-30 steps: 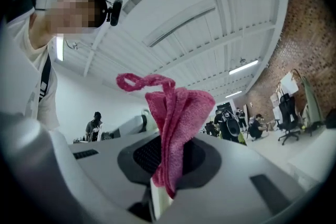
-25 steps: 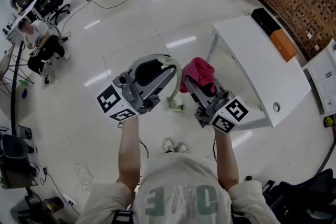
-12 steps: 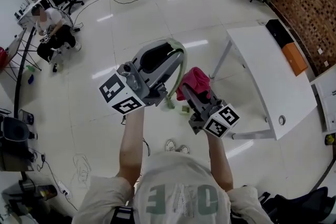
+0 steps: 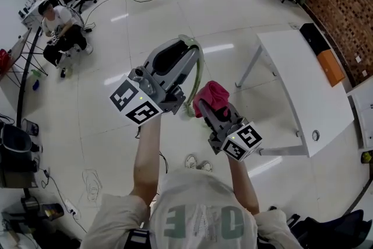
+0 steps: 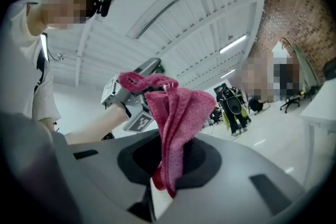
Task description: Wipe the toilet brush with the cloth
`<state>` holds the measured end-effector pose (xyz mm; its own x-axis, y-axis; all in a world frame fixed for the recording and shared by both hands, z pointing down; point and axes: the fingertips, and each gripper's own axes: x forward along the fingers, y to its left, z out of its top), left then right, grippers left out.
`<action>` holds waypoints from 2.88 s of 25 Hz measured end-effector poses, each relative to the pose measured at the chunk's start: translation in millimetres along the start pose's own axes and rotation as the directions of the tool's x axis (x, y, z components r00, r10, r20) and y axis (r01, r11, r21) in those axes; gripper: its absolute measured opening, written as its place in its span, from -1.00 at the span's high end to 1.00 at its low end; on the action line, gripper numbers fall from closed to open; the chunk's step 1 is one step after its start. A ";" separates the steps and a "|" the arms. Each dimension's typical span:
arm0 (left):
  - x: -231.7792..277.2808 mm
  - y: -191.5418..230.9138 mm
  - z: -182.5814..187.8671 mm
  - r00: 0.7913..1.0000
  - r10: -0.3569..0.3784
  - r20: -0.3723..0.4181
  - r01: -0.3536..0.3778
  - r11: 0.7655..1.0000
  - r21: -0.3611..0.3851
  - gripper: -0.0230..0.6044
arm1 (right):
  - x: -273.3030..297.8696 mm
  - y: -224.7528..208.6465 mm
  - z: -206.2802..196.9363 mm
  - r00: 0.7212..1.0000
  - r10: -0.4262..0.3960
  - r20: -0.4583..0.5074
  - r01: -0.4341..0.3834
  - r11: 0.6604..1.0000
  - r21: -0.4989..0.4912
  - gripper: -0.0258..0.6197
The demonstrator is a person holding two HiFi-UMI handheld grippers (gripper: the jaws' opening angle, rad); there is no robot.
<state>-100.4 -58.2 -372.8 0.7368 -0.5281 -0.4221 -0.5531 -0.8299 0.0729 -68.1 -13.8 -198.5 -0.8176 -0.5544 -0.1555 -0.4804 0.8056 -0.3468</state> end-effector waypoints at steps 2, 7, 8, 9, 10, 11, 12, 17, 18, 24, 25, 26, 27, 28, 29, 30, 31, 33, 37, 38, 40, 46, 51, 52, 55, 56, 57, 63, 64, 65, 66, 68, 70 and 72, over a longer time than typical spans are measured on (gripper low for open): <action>1.7 6.7 -8.1 0.999 0.044 -0.030 -0.043 0.999 0.033 0.59 | -0.1 11.6 -2.0 1.000 0.008 -0.030 -0.010 0.998 -0.062 0.83; 4.0 -3.2 -8.3 0.999 0.032 -0.028 -0.031 0.999 0.030 0.59 | 13.2 8.3 -34.7 0.984 -0.098 -0.151 0.079 0.989 -0.123 0.83; 5.8 -7.2 -7.9 1.000 0.022 -0.021 -0.021 1.000 0.022 0.59 | 11.6 1.4 -38.1 0.977 -0.138 -0.163 0.120 0.986 -0.119 0.83; 7.4 -10.8 -7.7 1.000 0.013 -0.015 -0.013 1.000 0.014 0.59 | 9.0 -4.9 -39.9 0.971 -0.172 -0.169 0.154 0.982 -0.112 0.83; 8.7 -14.0 -7.9 1.000 0.006 -0.013 -0.006 1.000 0.010 0.59 | 6.5 -10.1 -40.1 0.966 -0.198 -0.169 0.182 0.978 -0.104 0.83; 9.6 -17.0 -8.4 1.000 -0.002 -0.015 0.003 1.000 0.010 0.59 | 4.7 -14.5 -39.0 0.962 -0.220 -0.164 0.206 0.974 -0.096 0.83; 10.1 -19.6 -8.8 1.000 -0.012 -0.022 0.012 1.000 0.012 0.59 | 3.9 -18.2 -36.5 0.958 -0.240 -0.157 0.228 0.970 -0.089 0.83; 7.7 -28.8 -15.2 0.997 -0.044 -0.060 0.045 0.999 0.015 0.59 | 1.0 -26.6 -19.9 0.949 -0.293 -0.119 0.287 0.956 -0.067 0.83; 6.5 -30.9 -19.8 0.997 -0.046 -0.067 0.047 0.999 0.013 0.59 | -1.2 -27.6 -18.2 0.948 -0.299 -0.110 0.292 0.954 -0.070 0.83; 2.3 -37.8 -40.7 0.992 -0.046 -0.115 0.046 0.999 -0.001 0.59 | -3.8 -20.4 7.3 0.956 -0.290 -0.044 0.284 0.953 -0.101 0.83; 1.8 -38.3 -43.8 0.991 -0.045 -0.126 0.045 0.999 0.000 0.59 | -2.5 -16.6 13.7 0.959 -0.282 -0.032 0.277 0.954 -0.114 0.83; 1.1 -38.7 -47.3 0.990 -0.043 -0.138 0.044 0.999 0.002 0.59 | -1.1 -12.5 19.7 0.962 -0.273 -0.018 0.268 0.955 -0.129 0.83; 0.2 -39.4 -50.6 0.988 -0.041 -0.148 0.042 0.999 0.004 0.59 | 0.3 -7.9 25.3 0.965 -0.263 -0.006 0.259 0.955 -0.145 0.83; -1.0 -40.4 -53.0 0.987 -0.040 -0.155 0.041 0.999 0.005 0.59 | 1.5 -2.9 30.6 0.968 -0.253 0.006 0.250 0.955 -0.160 0.83; -1.9 -41.7 -54.2 0.986 -0.040 -0.160 0.042 0.999 0.006 0.59 | 2.4 2.1 35.6 0.970 -0.243 0.017 0.242 0.955 -0.172 0.83; -2.4 -42.9 -54.3 0.986 -0.041 -0.161 0.043 0.999 0.006 0.59 | 3.1 6.6 40.5 0.972 -0.234 0.027 0.235 0.955 -0.179 0.83; -2.6 -43.6 -53.5 0.986 -0.043 -0.160 0.044 0.999 0.004 0.59 | 3.7 10.3 44.7 0.973 -0.227 0.035 0.230 0.956 -0.183 0.83; -3.0 -44.0 -51.1 0.987 -0.048 -0.152 0.048 0.999 -0.001 0.59 | 4.8 15.1 49.2 0.976 -0.215 0.043 0.219 0.957 -0.188 0.83; -3.2 -44.2 -50.8 0.988 -0.050 -0.144 0.050 0.999 -0.004 0.59 | 3.0 18.0 49.4 0.979 -0.199 0.046 0.204 0.958 -0.201 0.83; -3.2 -42.5 -51.0 0.989 -0.046 -0.140 0.046 0.999 -0.004 0.59 | 0.8 17.9 49.0 0.979 -0.197 0.046 0.202 0.958 -0.206 0.82; -5.3 -36.9 -51.8 0.990 -0.042 -0.134 0.040 0.999 -0.011 0.59 | -6.5 17.6 47.0 0.981 -0.191 0.047 0.196 0.960 -0.199 0.83; -22.3 -27.0 -59.5 0.986 -0.133 -0.103 0.131 0.991 -0.026 0.59 | -49.2 -12.3 48.1 0.957 -0.281 0.069 0.288 0.946 -0.145 0.83; -25.4 -30.9 -71.8 0.970 -0.241 -0.025 0.240 0.969 -0.051 0.59 | -75.6 -58.5 42.2 0.919 -0.393 0.032 0.392 0.904 -0.167 0.82; -24.8 -29.7 -76.7 0.968 -0.251 -0.026 0.249 0.966 -0.062 0.59 | -79.8 -65.4 42.7 0.914 -0.405 0.033 0.405 0.899 -0.166 0.83; -23.5 -26.6 -90.6 0.959 -0.280 -0.046 0.275 0.958 -0.086 0.59 | -88.3 -81.0 42.5 0.902 -0.430 0.028 0.429 0.889 -0.162 0.83; -22.5 -25.9 -94.7 0.956 -0.290 -0.052 0.285 0.954 -0.091 0.59 | -90.6 -85.8 41.3 0.899 -0.438 0.022 0.435 0.886 -0.159 0.83; -20.8 -25.2 -98.5 0.952 -0.301 -0.056 0.295 0.951 -0.096 0.59 | -92.8 -91.0 39.8 0.895 -0.445 0.016 0.442 0.883 -0.155 0.83; 1.3 -15.8 -122.0 0.929 -0.361 -0.084 0.349 0.928 -0.128 0.59 | -97.7 -126.6 29.9 0.877 -0.479 -0.031 0.471 0.872 -0.131 0.83; 3.7 -13.6 -127.7 0.925 -0.369 -0.091 0.356 0.925 -0.132 0.59 | -96.9 -132.8 27.4 0.877 -0.480 -0.037 0.472 0.872 -0.130 0.83; 4.4 -12.4 -134.7 0.919 -0.381 -0.098 0.367 0.921 -0.134 0.59 | -96.5 -138.7 23.1 0.877 -0.478 -0.043 0.470 0.873 -0.131 0.83; 3.7 -12.4 -143.0 0.911 -0.398 -0.104 0.384 0.913 -0.134 0.59 | -96.7 -145.1 16.8 0.879 -0.474 -0.046 0.465 0.875 -0.133 0.83; -0.1 -12.9 -167.0 0.888 -0.446 -0.109 0.432 0.893 -0.129 0.59 | -99.9 -162.2 -3.6 0.888 -0.459 -0.041 0.450 0.882 -0.141 0.82; -6.4 -9.8 -205.9 0.866 -0.489 -0.107 0.478 0.871 -0.119 0.59 | -107.0 -189.8 -37.3 0.894 -0.447 -0.034 0.436 0.886 -0.157 0.83; -18.1 -2.2 -260.0 0.845 -0.523 -0.109 0.513 0.851 -0.110 0.59 | -115.3 -226.0 -86.3 0.895 -0.445 -0.031 0.434 0.884 -0.174 0.83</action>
<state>-11.5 -93.6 -130.4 0.9545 -0.0318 -0.2966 -0.0502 -0.9972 -0.0546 107.3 -113.9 -22.3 -0.5275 -0.8485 0.0434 -0.8346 0.5079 -0.2135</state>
